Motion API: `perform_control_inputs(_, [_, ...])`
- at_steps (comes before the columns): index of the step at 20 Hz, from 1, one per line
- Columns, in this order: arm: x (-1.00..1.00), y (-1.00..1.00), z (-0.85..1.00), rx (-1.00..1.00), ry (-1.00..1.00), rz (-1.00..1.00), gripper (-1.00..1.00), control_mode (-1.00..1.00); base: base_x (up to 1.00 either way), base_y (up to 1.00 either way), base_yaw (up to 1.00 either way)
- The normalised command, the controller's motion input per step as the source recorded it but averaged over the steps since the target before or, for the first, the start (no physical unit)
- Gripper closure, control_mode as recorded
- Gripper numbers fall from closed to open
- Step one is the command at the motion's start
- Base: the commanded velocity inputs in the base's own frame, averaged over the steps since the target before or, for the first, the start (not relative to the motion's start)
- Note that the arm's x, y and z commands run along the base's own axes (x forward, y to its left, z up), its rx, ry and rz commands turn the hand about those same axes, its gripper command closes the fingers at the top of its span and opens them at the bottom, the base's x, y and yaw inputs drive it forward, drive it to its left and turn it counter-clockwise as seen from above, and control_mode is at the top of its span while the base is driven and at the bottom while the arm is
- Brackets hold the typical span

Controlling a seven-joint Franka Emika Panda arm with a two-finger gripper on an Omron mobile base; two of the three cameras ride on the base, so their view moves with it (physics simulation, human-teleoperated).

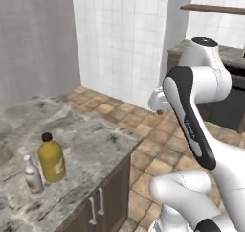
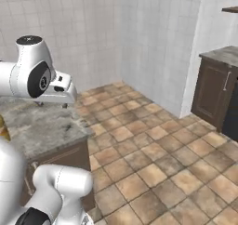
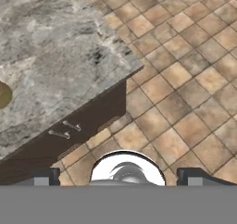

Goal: Place the drinks on the dining counter in a tight cluster.

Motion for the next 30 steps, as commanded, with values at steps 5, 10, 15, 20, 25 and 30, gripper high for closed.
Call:
perform_control_inputs(5, [0.0,0.0,0.0,0.0,0.0,0.0,-1.0,1.0,0.03,0.03,-1.0])
perform_control_inputs(10, [0.0,0.0,0.0,0.0,0.0,0.0,-1.0,1.0,0.1,0.05,-1.0])
perform_control_inputs(15, [0.0,0.0,0.0,0.0,0.0,0.0,-1.0,1.0,0.13,0.04,-1.0])
perform_control_inputs(20, [0.0,0.0,0.0,0.0,0.0,0.0,-1.0,1.0,0.1,0.02,-1.0])
perform_control_inputs(25, [0.0,0.0,0.0,0.0,0.0,0.0,-1.0,1.0,0.04,0.0,-1.0])
perform_control_inputs(30, [0.0,0.0,0.0,0.0,0.0,0.0,-1.0,1.0,0.05,0.0,-0.99])
